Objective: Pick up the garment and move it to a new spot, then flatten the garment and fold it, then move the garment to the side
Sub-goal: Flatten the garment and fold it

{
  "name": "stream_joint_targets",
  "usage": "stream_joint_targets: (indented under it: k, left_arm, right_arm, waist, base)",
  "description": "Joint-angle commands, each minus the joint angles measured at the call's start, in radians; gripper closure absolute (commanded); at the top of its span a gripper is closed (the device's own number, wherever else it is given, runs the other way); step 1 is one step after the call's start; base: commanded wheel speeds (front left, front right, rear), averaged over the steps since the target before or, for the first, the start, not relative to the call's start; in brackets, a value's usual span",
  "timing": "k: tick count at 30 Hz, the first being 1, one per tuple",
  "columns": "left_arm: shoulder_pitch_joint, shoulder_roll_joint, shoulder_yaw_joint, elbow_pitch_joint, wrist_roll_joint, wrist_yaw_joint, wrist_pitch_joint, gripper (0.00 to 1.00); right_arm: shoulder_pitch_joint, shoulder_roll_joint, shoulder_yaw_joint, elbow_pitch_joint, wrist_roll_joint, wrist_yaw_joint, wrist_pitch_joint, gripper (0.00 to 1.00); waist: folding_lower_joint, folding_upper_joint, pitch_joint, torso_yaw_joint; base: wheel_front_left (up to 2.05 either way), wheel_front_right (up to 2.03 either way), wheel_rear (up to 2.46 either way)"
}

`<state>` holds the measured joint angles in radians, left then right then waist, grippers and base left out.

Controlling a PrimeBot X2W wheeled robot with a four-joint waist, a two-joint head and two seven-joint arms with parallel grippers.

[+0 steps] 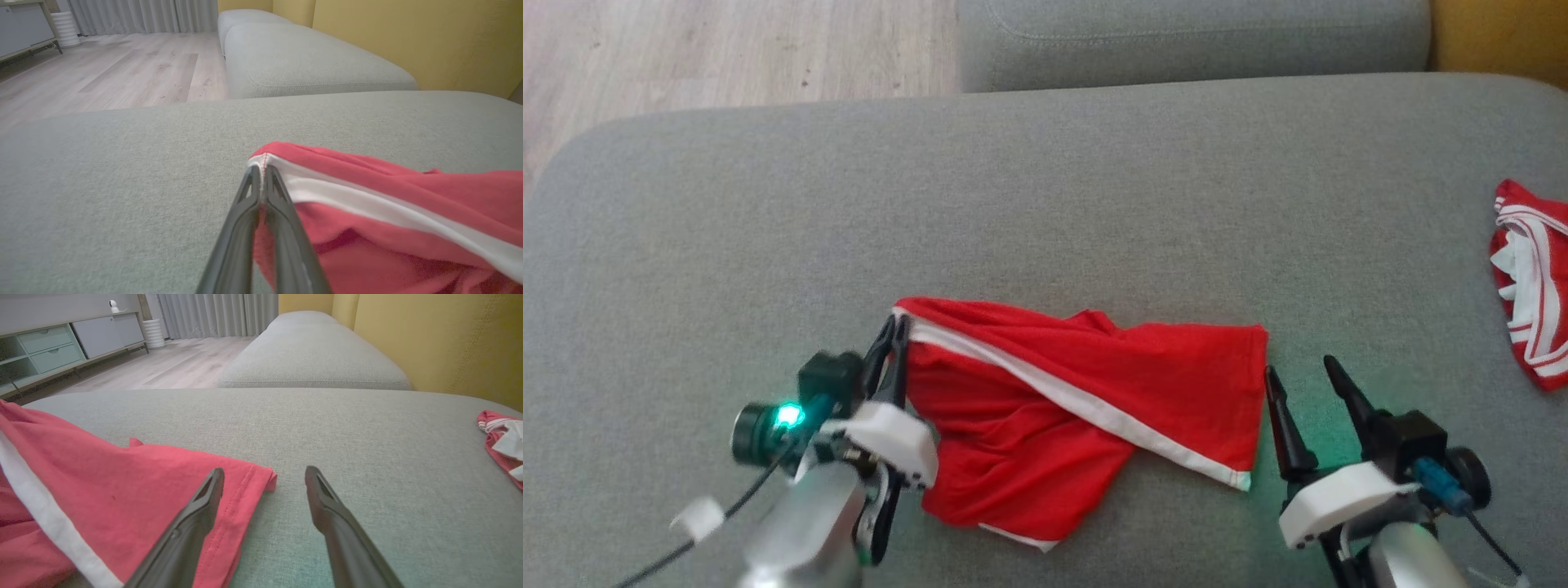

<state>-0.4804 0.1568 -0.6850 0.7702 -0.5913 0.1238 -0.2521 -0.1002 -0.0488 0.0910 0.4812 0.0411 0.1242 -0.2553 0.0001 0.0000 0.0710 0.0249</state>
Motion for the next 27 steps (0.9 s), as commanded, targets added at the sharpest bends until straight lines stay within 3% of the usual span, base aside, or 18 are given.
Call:
stream_joint_targets:
  k: [1, 10, 19, 27]
  left_arm:
    - [0.001, 0.032, 0.051, -0.044, 0.016, 0.005, -0.009, 1.0]
    - [0.072, 0.071, 0.188, -0.129, 0.073, -0.012, -0.01, 1.0]
    - [0.084, 0.056, 0.27, -0.111, 0.104, -0.048, -0.01, 1.0]
    - [0.086, 0.041, 0.317, -0.088, 0.135, -0.08, -0.01, 1.0]
  right_arm:
    - [-0.006, -0.001, 0.03, -0.029, 0.013, 0.007, -0.006, 0.0]
    - [0.017, -0.001, 0.129, -0.007, 0.04, 0.007, -0.006, 0.0]
    - [0.046, -0.013, 0.269, 0.025, 0.093, 0.007, -0.006, 0.0]
    - [0.001, -0.026, 0.332, 0.103, 0.103, 0.007, -0.006, 0.0]
  waist:
    - [-0.0001, 0.0, -0.003, 0.002]
    - [-0.0001, 0.0, 0.001, -0.007]
    - [-0.0001, 0.0, 0.011, -0.022]
    - [-0.0001, 0.0, 0.021, -0.013]
  base:
    - [0.0, 0.0, 0.0]
    - [0.0, 0.0, 0.0]
    - [0.0, 0.0, 0.0]
    - [0.0, 0.0, 0.0]
